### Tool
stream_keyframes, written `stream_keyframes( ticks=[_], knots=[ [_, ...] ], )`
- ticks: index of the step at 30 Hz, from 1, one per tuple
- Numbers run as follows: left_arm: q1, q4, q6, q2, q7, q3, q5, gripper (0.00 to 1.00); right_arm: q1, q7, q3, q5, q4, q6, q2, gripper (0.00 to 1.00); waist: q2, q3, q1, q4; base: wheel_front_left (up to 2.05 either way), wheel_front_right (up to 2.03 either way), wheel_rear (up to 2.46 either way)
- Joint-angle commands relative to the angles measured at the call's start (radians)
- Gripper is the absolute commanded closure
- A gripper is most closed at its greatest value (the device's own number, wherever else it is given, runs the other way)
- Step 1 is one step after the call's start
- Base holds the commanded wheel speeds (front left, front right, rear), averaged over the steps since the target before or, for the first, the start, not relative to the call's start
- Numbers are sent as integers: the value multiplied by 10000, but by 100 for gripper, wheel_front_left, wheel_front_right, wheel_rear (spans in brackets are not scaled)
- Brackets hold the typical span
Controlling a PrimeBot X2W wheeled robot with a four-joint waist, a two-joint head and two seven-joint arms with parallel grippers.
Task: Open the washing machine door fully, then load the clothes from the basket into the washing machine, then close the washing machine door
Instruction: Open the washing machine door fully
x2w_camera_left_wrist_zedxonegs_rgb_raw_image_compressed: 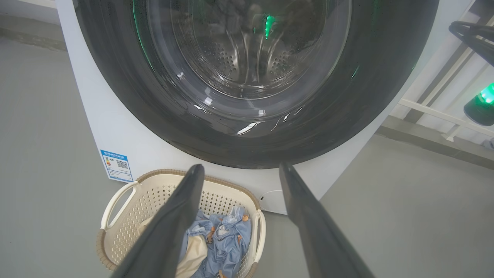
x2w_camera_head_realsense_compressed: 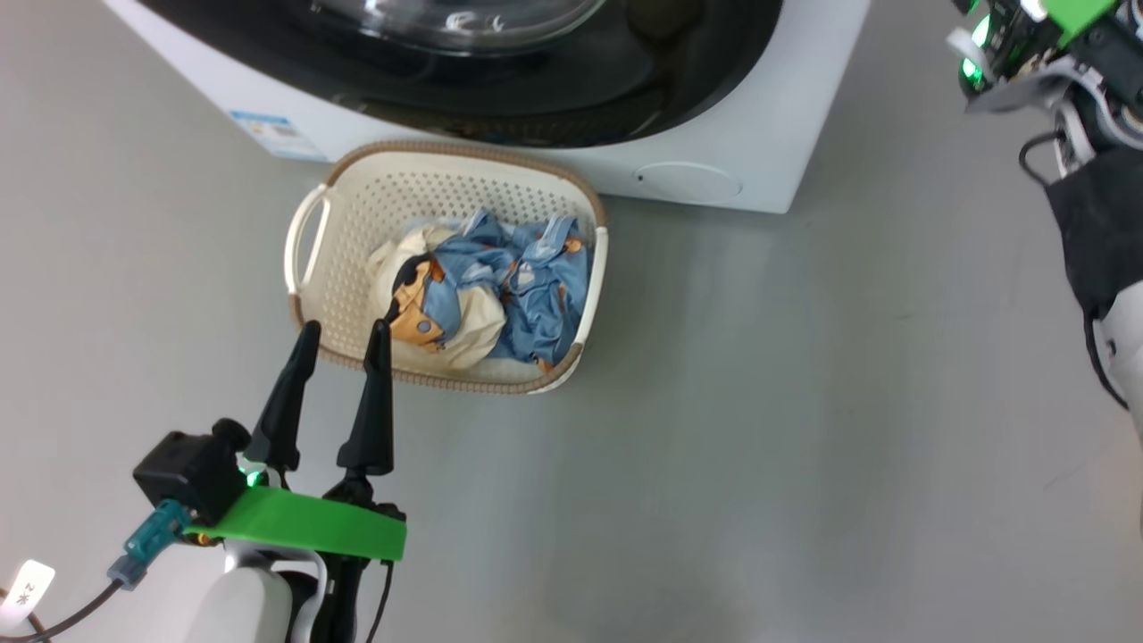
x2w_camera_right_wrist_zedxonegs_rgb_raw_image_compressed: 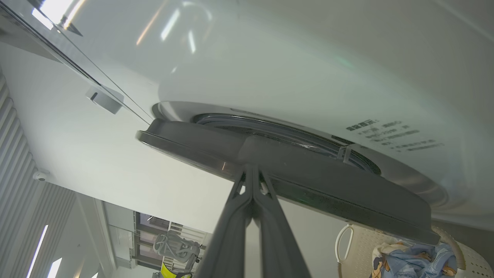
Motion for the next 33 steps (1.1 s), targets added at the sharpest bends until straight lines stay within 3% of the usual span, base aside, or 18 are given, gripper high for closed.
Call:
stream_keyframes(
  ticks=[1,20,33],
  knots=[
    [-206,-315,-16,187,-63,282,-120,0,-404,178,56,43,-105,17,146,100,0,255,0,234,0,0,0],
    [-689,-600,-16,45,-63,-199,-428,0,-2169,351,556,-839,608,17,460,100,0,1397,0,676,0,0,0],
    [-943,-469,-16,48,-63,-175,-349,0,-1606,616,1196,-931,81,17,675,100,0,1331,0,498,0,0,0]
  ],
)
